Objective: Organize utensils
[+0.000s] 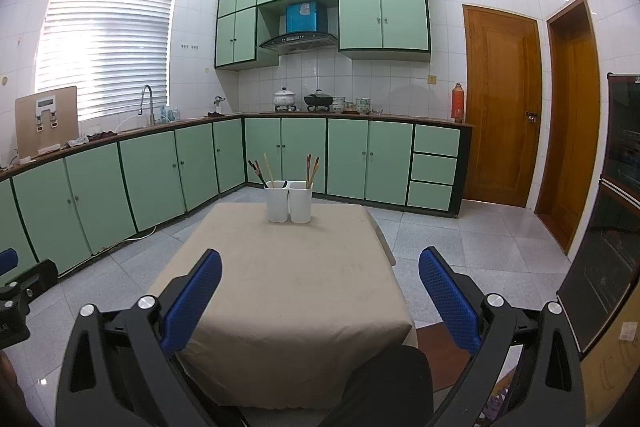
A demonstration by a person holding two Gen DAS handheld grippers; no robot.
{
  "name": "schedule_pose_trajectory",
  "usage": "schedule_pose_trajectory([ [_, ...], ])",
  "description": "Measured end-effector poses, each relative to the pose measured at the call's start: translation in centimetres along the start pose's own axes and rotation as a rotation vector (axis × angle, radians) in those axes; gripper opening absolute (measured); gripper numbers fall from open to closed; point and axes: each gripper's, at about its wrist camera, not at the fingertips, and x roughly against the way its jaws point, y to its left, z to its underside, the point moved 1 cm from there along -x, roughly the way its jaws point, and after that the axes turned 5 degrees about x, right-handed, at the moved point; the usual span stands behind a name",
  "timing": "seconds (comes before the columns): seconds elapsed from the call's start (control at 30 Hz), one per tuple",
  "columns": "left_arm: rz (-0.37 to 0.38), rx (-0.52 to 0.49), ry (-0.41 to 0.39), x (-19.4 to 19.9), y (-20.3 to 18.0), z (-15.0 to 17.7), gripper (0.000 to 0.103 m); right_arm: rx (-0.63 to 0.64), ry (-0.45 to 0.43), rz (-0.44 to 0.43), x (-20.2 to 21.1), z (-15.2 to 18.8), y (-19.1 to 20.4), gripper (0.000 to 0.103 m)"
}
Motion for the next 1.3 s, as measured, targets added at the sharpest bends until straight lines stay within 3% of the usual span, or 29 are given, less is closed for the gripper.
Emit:
schedule_pose_trajectory([
  [1.3,0.003,0.001,-0.019,0.50,-0.80,-0.89,0.098,-0.002,-0.006,-0.003,0.18,0.20,0.01,0.097],
])
